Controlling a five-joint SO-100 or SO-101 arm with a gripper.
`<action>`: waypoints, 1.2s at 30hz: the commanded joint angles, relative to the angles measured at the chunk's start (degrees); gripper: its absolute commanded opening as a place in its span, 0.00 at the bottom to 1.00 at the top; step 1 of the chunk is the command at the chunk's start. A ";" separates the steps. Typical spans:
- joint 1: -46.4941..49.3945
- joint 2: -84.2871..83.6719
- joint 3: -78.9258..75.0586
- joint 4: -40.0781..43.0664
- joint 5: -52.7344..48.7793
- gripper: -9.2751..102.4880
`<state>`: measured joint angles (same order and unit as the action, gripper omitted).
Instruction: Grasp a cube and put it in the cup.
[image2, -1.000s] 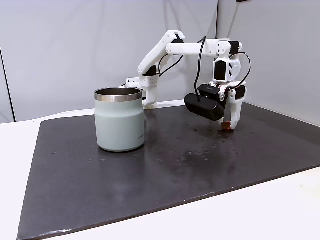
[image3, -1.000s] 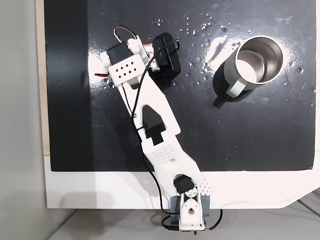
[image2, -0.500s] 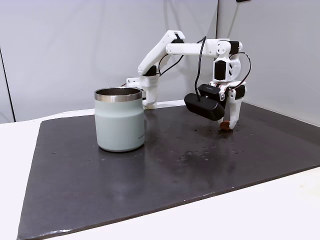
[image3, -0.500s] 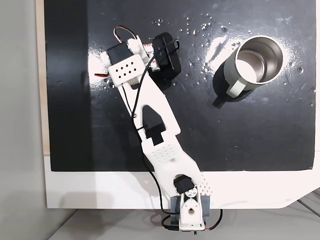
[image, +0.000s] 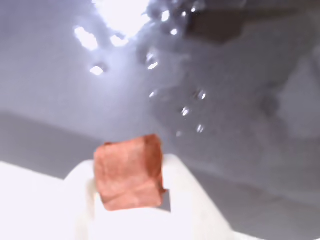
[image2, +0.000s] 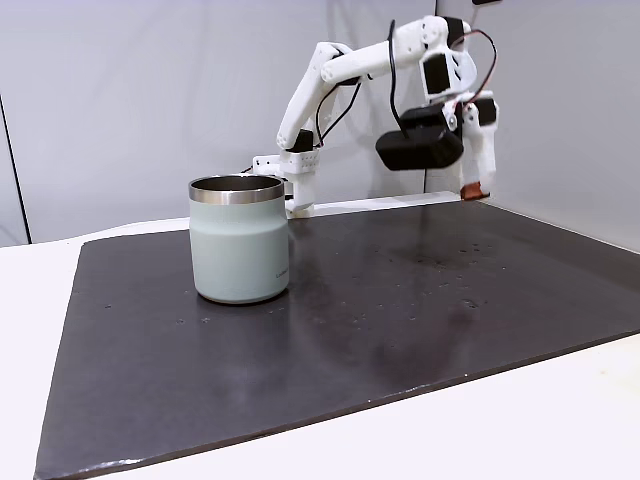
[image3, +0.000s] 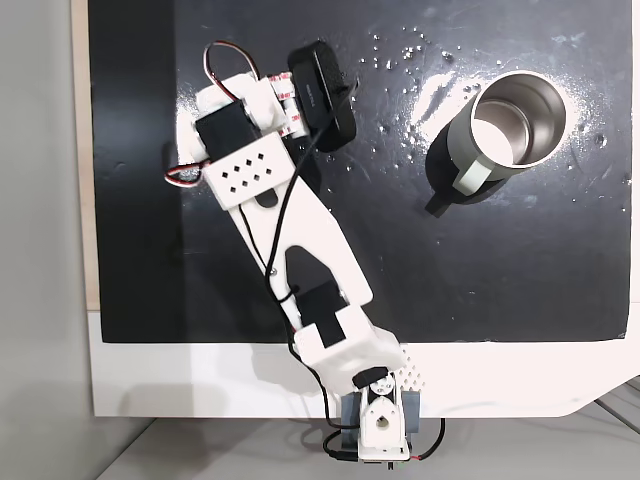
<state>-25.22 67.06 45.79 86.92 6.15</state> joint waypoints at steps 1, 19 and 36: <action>1.23 10.02 1.05 -1.23 0.97 0.09; 11.95 16.79 2.20 -2.02 3.52 0.09; 39.81 17.75 -13.10 9.93 -6.86 0.09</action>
<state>10.63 80.77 36.21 96.06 1.85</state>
